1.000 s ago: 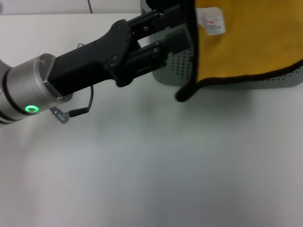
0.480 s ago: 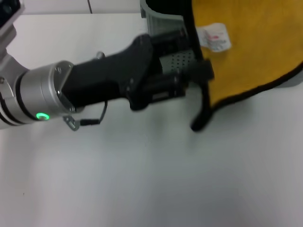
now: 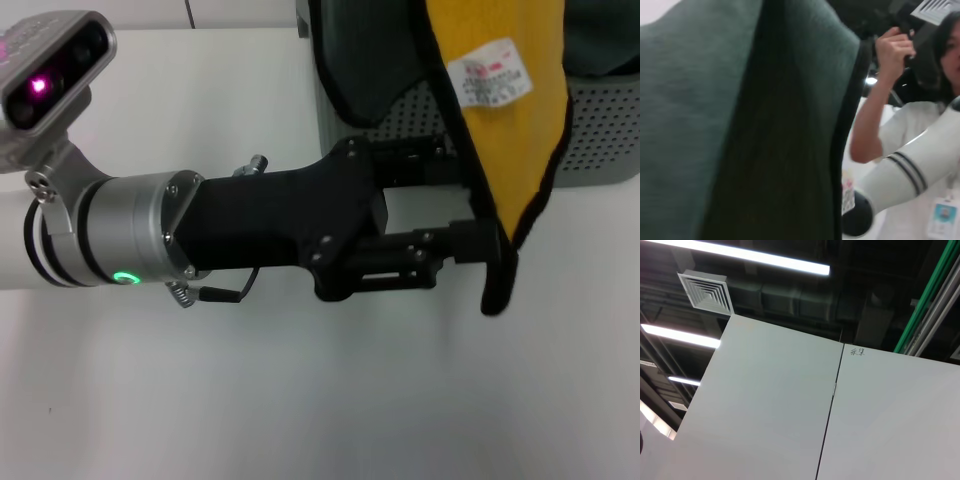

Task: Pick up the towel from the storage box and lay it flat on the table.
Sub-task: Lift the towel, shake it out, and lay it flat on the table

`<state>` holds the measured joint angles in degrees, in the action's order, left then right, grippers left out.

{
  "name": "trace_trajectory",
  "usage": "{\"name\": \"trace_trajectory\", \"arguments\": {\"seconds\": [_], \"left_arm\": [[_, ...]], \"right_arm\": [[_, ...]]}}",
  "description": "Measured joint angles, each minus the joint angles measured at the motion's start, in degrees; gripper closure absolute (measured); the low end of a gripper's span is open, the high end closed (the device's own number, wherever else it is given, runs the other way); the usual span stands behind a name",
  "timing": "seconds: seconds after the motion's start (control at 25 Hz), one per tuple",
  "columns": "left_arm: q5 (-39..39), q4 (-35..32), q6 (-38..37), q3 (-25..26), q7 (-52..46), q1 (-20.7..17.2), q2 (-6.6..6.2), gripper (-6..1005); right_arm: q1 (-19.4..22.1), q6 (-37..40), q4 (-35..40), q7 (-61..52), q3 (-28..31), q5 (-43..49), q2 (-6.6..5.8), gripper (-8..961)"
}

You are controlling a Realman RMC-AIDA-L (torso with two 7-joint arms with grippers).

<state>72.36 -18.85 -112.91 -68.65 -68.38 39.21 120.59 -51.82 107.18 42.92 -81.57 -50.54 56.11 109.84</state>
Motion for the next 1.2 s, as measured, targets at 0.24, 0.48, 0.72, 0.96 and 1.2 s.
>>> {"name": "trace_trajectory", "arguments": {"seconds": [0.24,0.48,0.72,0.96,1.2], "left_arm": [[-1.66,2.19,5.45,0.04,0.00,0.00,0.00,418],[-2.93,2.91,8.26,0.32,-0.19,-0.74,-0.05,419],[-3.57,2.95,8.13,0.38,-1.08,-0.92,-0.29,421],[-3.97,2.93,7.94,0.38,-1.90,-1.47,-0.59,424],[-3.66,2.58,7.94,0.36,-2.34,-3.11,-1.08,459]], "right_arm": [[-0.15,-1.59,0.56,0.51,-0.16,-0.03,1.21,897],[-0.40,-2.33,2.09,1.49,-0.09,-0.11,2.11,896],[-0.31,-2.60,2.34,1.67,-0.13,-0.03,1.84,894],[0.34,-2.30,2.35,1.68,0.30,-0.26,1.49,893],[1.08,-1.72,2.35,1.42,0.71,-0.74,1.11,892]]}}
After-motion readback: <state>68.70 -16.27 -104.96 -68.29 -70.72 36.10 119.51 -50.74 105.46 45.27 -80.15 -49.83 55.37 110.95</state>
